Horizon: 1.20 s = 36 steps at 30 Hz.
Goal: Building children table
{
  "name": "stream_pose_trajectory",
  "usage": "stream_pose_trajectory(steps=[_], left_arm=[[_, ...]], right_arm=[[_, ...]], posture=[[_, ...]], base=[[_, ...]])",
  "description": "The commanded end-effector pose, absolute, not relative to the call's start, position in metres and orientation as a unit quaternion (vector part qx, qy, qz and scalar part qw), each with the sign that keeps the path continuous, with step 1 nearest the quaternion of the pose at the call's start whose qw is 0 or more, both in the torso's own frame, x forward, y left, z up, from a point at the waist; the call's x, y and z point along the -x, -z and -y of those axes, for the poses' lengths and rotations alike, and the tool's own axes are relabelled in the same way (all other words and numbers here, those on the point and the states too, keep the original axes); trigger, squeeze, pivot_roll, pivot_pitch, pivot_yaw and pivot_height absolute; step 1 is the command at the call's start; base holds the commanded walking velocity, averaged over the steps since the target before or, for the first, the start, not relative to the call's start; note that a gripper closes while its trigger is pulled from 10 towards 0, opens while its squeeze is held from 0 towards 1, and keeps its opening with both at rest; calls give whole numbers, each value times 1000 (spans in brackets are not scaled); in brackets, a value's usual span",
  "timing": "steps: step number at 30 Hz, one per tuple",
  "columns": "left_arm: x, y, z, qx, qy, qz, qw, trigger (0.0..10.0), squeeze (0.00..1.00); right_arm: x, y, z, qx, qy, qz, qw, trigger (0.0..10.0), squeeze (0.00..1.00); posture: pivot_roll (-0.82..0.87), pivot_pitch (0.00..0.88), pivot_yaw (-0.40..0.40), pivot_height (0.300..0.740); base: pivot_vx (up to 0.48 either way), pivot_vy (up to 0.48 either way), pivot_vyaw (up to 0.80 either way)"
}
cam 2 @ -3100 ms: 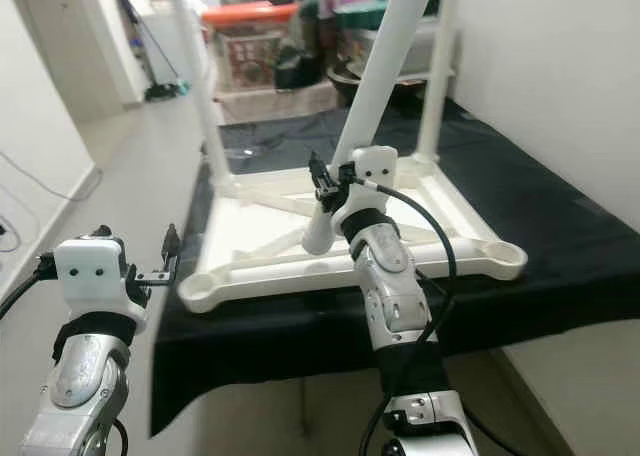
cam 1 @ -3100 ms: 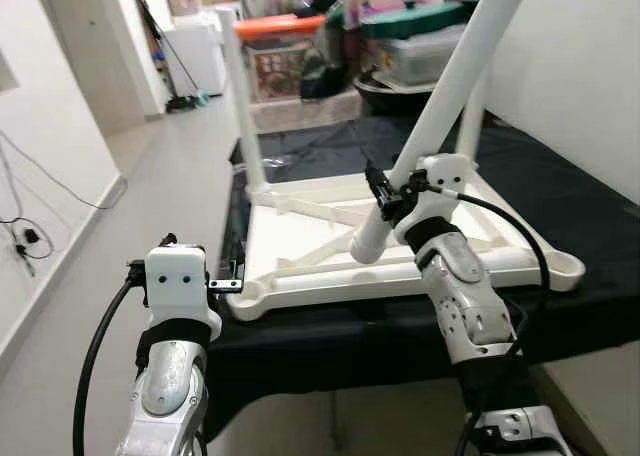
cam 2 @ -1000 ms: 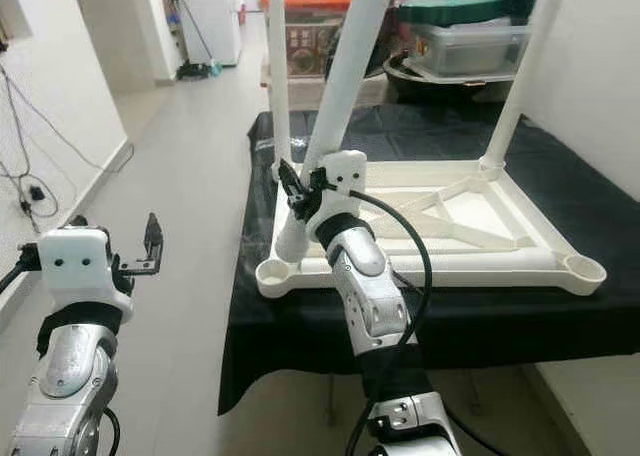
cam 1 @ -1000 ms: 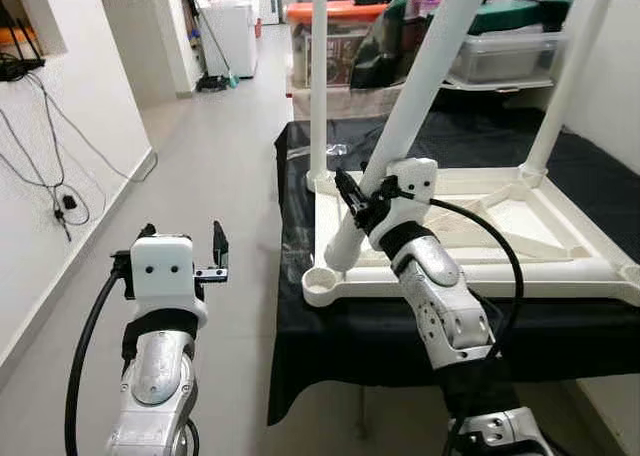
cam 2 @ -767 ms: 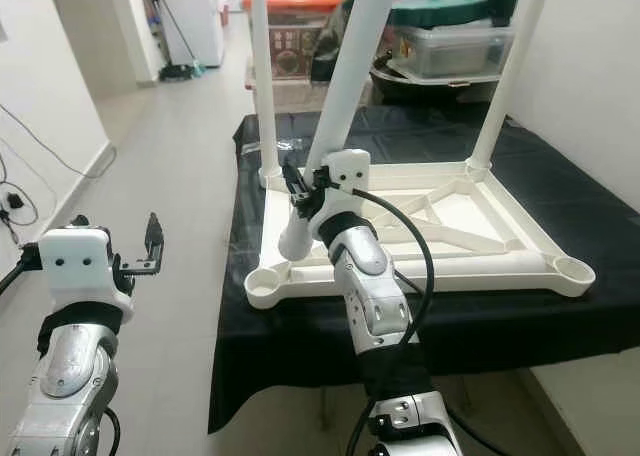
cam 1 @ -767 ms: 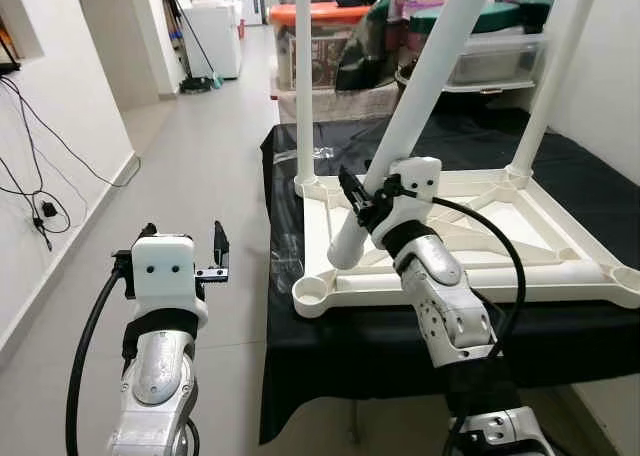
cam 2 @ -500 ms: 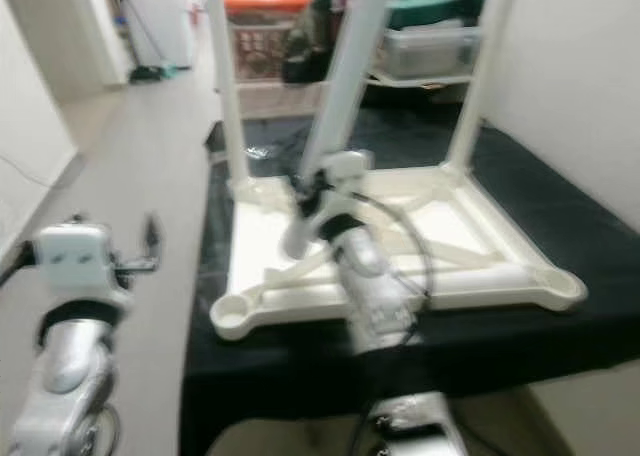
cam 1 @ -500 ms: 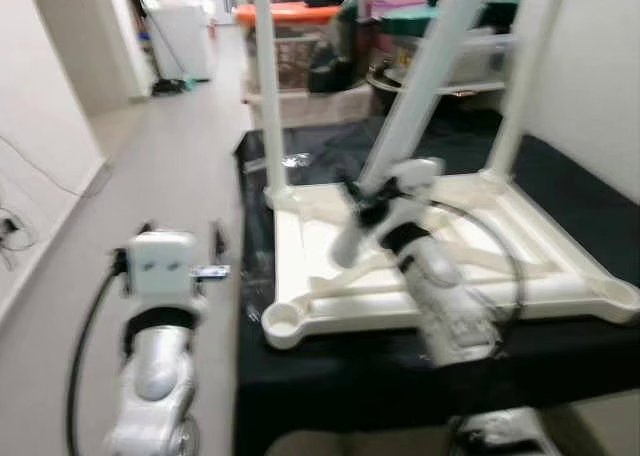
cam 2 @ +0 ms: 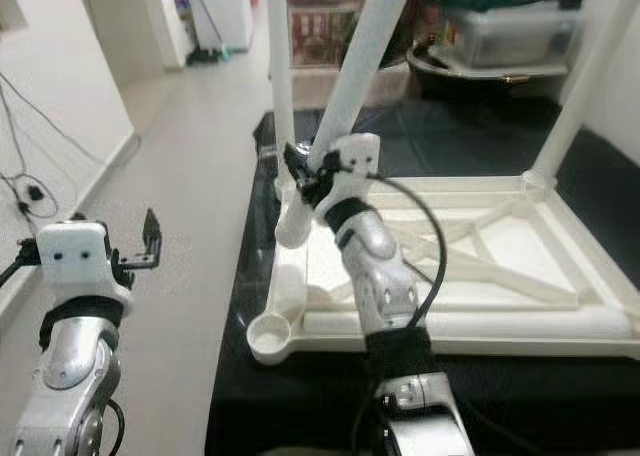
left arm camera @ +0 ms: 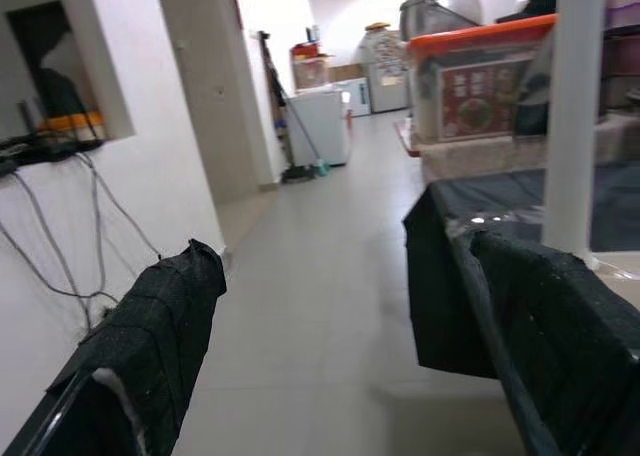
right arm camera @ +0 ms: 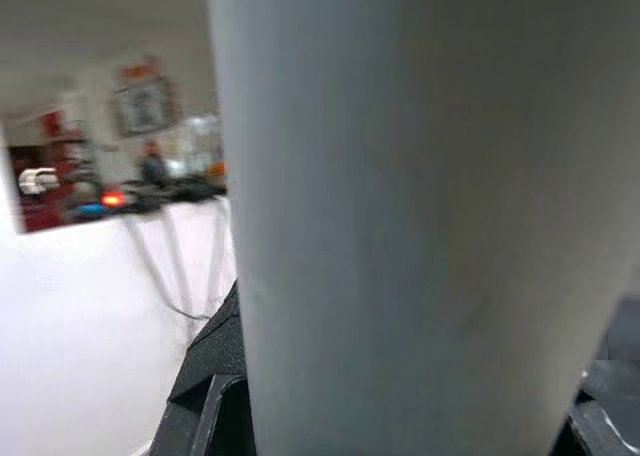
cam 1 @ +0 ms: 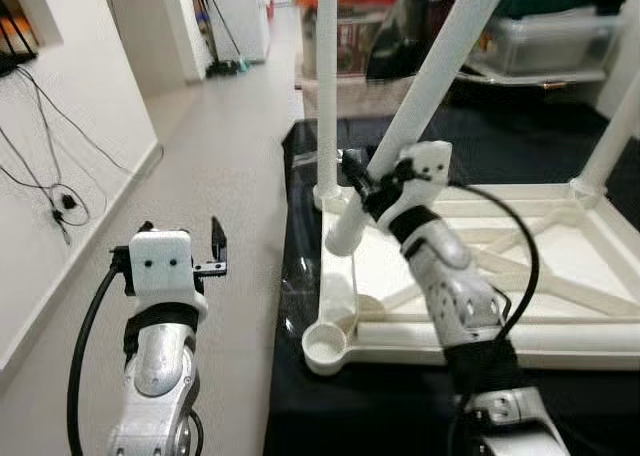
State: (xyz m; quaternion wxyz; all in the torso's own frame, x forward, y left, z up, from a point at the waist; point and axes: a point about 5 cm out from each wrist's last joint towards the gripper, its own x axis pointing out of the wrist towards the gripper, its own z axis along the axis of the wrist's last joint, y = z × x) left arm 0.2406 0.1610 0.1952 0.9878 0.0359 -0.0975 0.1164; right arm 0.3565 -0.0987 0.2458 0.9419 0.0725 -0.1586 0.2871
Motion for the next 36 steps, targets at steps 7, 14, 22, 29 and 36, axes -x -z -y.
stream_pose_trajectory(steps=[7,14,22,29,36], left_arm=[[-221,-184,-151,-9,-36,77,996,10000,0],[-184,-159,-142,-16,38,21,999,10000,0],[-156,-153,-125,4,108,-14,994,10000,0],[-143,-149,-120,16,142,-30,989,10000,0],[-138,-146,-112,38,182,-42,982,10000,0]], right_arm=[[-378,-255,94,-58,-416,104,902,10000,0],[-381,-263,97,-56,-533,63,842,10000,0],[-366,-264,103,-48,-686,51,724,10000,0],[-359,-260,113,-42,-734,47,676,10000,0],[-341,-246,95,-22,-781,51,622,10000,0]], posture=[[-28,65,-16,740],[-1,116,-31,740],[30,143,-32,740],[28,135,-23,740],[24,117,-17,740]], base=[[0,0,0],[0,0,0],[0,0,0],[0,0,0],[0,0,0]])
